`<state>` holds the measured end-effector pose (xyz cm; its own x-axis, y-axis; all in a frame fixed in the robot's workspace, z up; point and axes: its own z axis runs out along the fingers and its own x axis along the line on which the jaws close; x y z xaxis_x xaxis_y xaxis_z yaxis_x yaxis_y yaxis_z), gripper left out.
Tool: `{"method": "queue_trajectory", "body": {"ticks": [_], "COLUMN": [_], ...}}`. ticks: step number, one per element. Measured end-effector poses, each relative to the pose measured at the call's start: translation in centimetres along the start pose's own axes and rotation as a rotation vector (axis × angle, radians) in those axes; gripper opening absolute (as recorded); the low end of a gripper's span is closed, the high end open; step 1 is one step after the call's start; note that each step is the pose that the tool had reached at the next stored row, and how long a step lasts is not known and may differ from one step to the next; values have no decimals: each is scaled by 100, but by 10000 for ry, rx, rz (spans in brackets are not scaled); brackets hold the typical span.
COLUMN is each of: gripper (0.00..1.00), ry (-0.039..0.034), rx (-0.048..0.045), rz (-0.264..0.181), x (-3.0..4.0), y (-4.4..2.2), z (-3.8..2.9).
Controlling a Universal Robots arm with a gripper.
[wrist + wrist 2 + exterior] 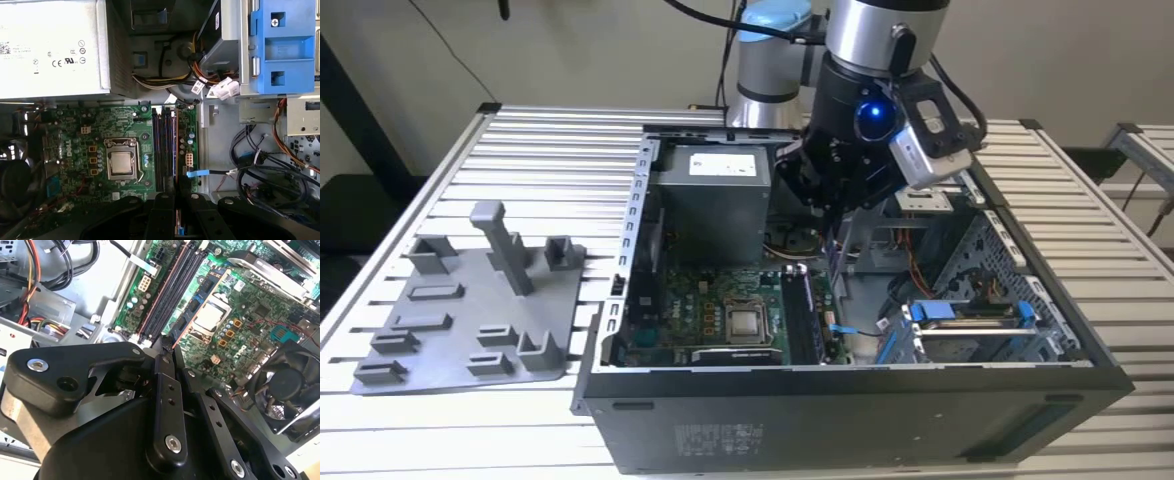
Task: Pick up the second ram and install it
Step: 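Insert the second ram into the second slot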
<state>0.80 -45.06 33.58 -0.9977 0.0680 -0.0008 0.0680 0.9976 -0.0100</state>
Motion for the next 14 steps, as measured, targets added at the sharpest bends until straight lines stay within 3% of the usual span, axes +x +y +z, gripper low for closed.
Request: {"method": "queue_trajectory", "body": {"ticks": [14], "gripper": [14], "ry": [0], "rx": [0], "rz": [0], "x": [0], "y": [1], "z": [72]}}
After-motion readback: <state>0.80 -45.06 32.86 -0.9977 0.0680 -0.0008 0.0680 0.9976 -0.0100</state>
